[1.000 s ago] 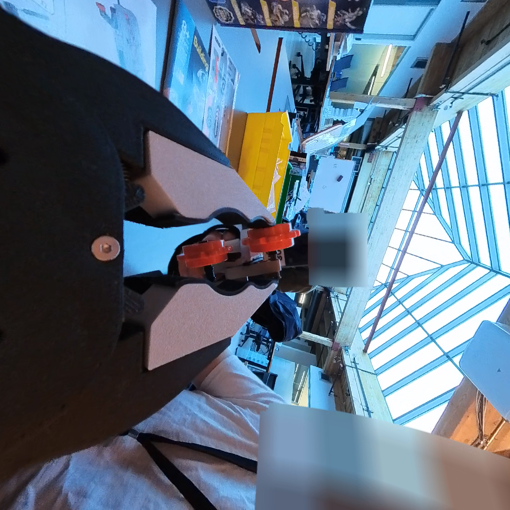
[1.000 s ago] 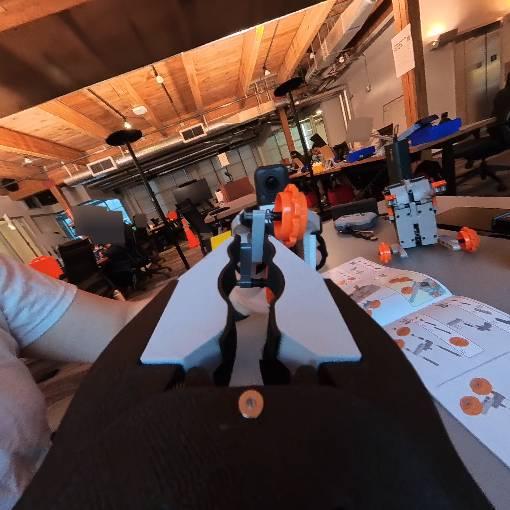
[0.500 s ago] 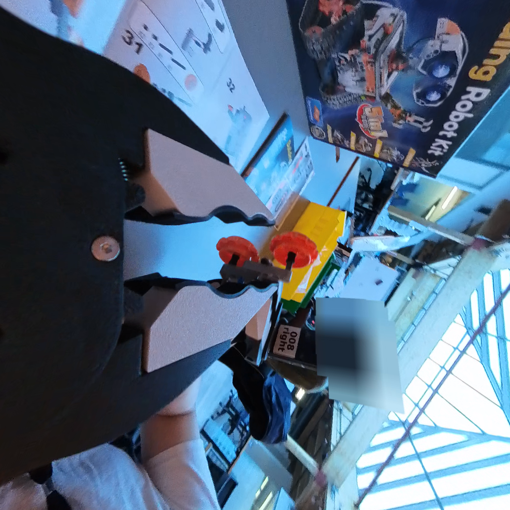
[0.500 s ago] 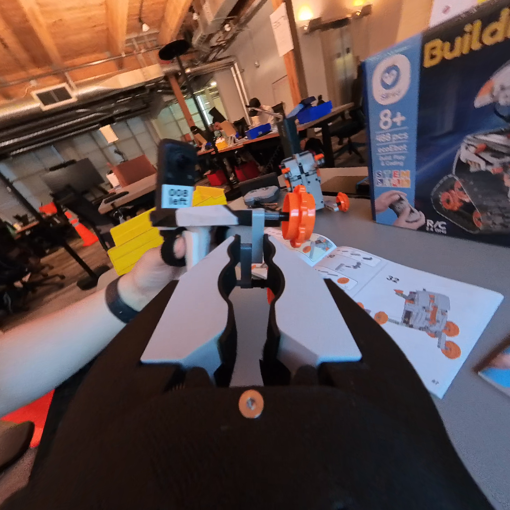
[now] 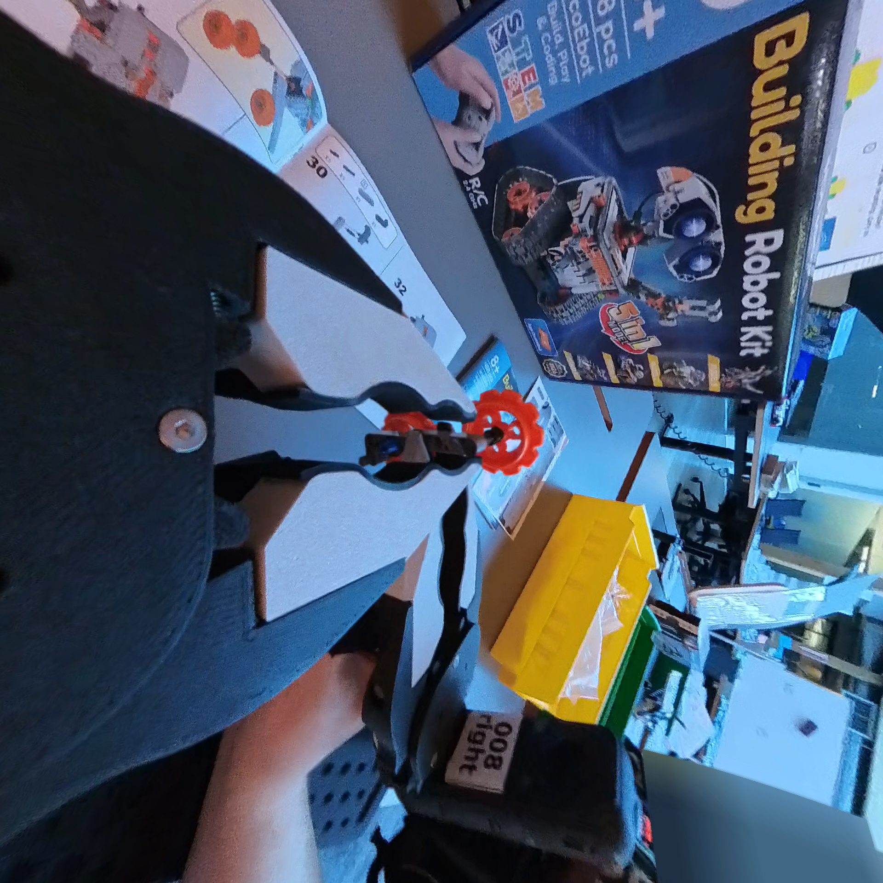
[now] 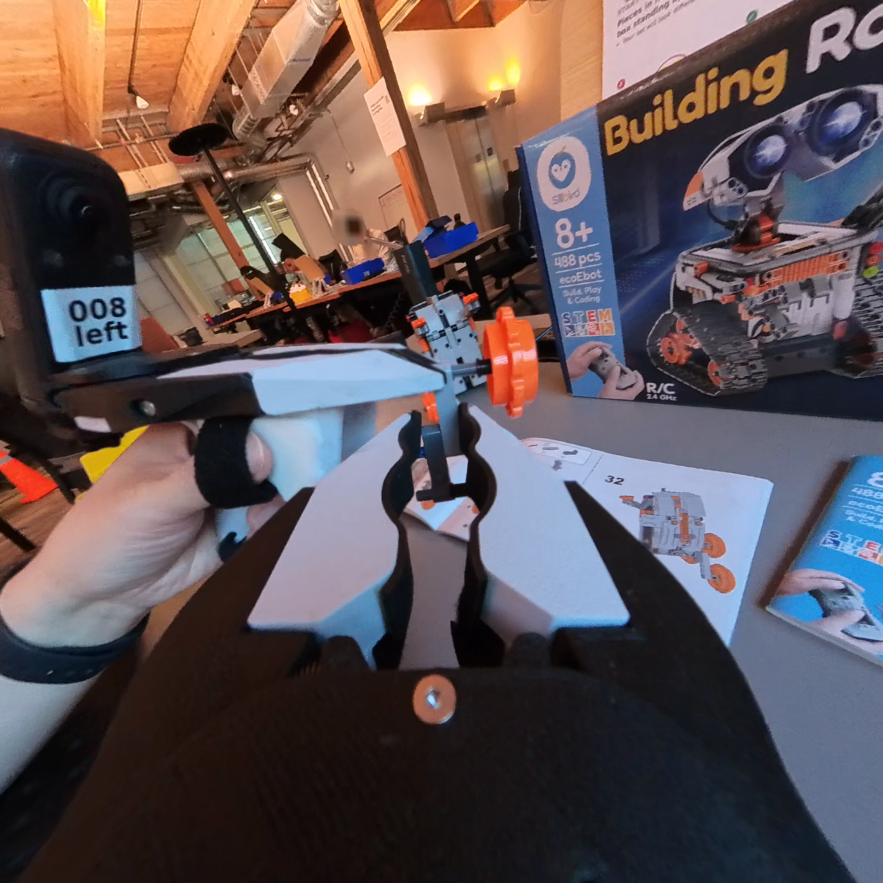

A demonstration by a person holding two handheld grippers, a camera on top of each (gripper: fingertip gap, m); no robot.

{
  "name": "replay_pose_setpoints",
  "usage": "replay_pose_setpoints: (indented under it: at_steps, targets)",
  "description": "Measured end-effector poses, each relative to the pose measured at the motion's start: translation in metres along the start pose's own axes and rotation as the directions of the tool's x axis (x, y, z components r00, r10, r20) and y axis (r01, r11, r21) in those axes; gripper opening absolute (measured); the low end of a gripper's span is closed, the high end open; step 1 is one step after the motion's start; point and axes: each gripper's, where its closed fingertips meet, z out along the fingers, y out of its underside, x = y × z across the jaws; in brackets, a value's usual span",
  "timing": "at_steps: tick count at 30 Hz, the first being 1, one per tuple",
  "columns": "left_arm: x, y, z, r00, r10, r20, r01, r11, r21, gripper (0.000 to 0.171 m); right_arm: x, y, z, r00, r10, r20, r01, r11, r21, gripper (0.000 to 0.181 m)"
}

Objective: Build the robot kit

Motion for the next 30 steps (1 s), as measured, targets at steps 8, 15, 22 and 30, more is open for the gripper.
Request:
replay_pose_setpoints:
  at_steps: [8, 15, 22, 30]
  targets:
    - [0.0, 0.004, 0.0, 0.992, 0.128, 0.013, -0.127, 0.989, -0.073, 0.004, -0.002, 0.001, 0.001, 1.0, -0.02, -0.013, 0.02, 1.0, 0.015, 0.015]
    - [-0.008, -0.011, -0.044, 0.984, 0.08, -0.159, -0.115, 0.968, -0.222, 0.004, -0.03, -0.007, -0.021, 0.984, -0.064, 0.165, 0.067, 0.998, -0.016, 0.032]
    - [0.028, -0.025, -0.095, 0.917, -0.084, -0.39, -0.104, 0.893, -0.437, 0.004, -0.082, -0.05, -0.041, 0.776, -0.467, 0.423, 0.415, 0.884, 0.214, 0.065]
    - [0.082, -0.053, -0.125, 0.852, -0.196, -0.486, -0.157, 0.789, -0.594, 0.004, -0.125, -0.056, -0.062, 0.399, -0.769, 0.5, 0.707, 0.605, 0.367, 0.058]
